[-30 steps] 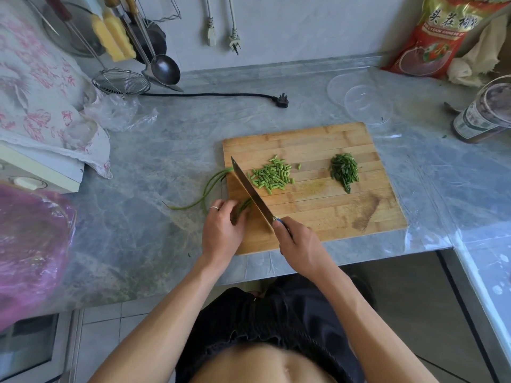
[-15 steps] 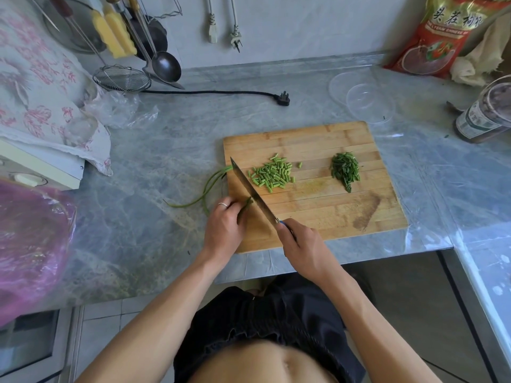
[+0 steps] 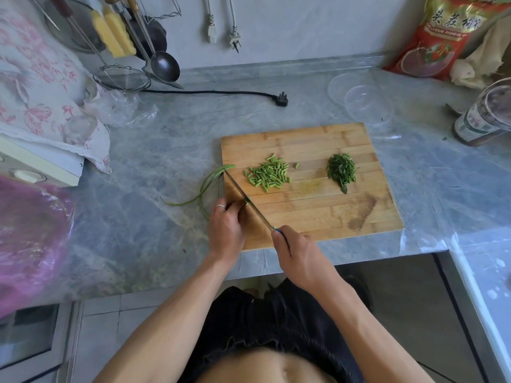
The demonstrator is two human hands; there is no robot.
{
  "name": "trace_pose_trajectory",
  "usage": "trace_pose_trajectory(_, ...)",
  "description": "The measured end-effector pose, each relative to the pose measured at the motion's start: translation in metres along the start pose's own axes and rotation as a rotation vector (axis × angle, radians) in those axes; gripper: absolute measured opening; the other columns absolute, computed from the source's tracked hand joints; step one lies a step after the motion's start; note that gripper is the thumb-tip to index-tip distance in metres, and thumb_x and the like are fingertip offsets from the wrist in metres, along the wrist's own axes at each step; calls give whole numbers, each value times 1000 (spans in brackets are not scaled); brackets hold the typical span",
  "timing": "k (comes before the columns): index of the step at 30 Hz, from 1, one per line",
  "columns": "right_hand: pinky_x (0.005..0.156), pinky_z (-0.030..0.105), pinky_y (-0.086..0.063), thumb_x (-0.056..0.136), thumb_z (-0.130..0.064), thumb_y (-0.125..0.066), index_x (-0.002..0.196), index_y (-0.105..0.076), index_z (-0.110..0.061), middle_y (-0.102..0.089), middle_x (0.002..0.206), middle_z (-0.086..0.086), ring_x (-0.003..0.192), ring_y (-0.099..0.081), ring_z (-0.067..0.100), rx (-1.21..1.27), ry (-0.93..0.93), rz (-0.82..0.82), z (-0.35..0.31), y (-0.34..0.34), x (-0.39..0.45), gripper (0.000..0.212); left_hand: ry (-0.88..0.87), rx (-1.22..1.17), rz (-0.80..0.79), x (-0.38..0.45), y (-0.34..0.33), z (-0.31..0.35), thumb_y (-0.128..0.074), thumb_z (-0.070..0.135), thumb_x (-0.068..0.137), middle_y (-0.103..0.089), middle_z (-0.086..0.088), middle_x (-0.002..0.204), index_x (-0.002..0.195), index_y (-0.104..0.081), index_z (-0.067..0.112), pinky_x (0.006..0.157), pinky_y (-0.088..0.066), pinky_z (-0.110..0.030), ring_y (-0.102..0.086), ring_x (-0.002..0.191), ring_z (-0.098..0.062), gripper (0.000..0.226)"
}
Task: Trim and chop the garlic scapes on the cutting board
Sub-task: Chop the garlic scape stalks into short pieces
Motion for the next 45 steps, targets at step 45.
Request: trace_pose_trajectory(45, 41, 21, -21, 82, -74, 15, 87, -36, -19, -46, 67, 4, 42, -25, 14, -201, 128, -200, 10, -3, 11, 75, 285, -201, 312, -16, 9, 4, -70, -1, 82, -69, 1, 73, 82, -71, 11, 64, -45, -29, -62, 77, -24, 12)
Point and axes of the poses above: each hand's wrist, its own x-axis towards the middle knuckle, its own y-axis out of the back of the hand, z = x × y, the point moved 8 cm from there along x, towards the middle knuckle
